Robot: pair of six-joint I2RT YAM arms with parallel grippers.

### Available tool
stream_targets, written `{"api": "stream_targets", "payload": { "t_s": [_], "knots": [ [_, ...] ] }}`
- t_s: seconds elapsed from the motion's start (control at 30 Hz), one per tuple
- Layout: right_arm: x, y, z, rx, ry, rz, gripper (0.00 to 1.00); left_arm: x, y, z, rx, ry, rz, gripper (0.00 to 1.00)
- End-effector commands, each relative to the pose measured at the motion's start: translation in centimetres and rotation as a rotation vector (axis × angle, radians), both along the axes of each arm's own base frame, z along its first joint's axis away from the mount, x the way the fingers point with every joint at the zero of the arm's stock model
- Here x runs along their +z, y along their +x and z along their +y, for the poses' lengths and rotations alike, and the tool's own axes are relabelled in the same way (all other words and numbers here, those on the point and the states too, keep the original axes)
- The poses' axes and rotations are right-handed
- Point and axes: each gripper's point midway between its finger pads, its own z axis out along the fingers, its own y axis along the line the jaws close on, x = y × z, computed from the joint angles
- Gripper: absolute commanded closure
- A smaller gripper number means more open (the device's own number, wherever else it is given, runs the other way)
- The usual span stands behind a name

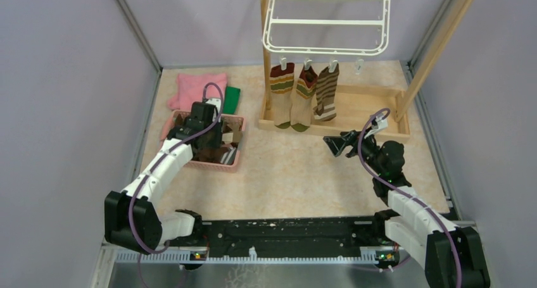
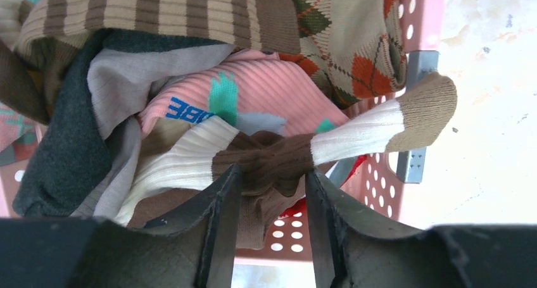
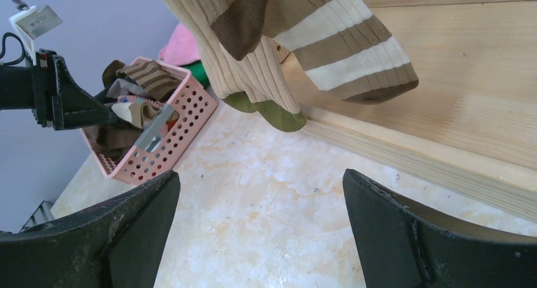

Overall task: Clip the socks to the hanger
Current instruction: Pick up the sock from the bin.

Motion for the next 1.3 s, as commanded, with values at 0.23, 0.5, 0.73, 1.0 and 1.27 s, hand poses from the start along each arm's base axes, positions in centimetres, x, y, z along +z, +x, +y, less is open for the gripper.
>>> {"api": "stream_targets", "payload": {
  "t_s": [0.23,0.5,0.73,1.0,1.27],
  "knots": [
    [1.3,0.0,0.2,0.008,-0.001,-0.051,0.02,2.3,2.3,-3.9,-0.224,-0.103,-0.085,0.32],
    [1.4,0.0,0.2,0.009,-0.001,-0.054,0.02,0.9,2.5,-3.9,-0.269,-0.065,-0.026,0.53],
    [1.5,0.0,0.2,0.008,0.0,-0.056,0.02,0.6,3.4,-1.0,-0.122,0.045,-0.04,1.0],
    [1.6,0.0,0.3,0.01,0.0,-0.06,0.02,0.8,3.0,-2.8,-0.195,-0.049,-0.026,0.66],
    [1.7,-0.1,0.4,0.015,-0.003,-0.064,0.02,5.5,4.8,-2.7,-0.101,-0.091,-0.144,0.5]
  ]
}}
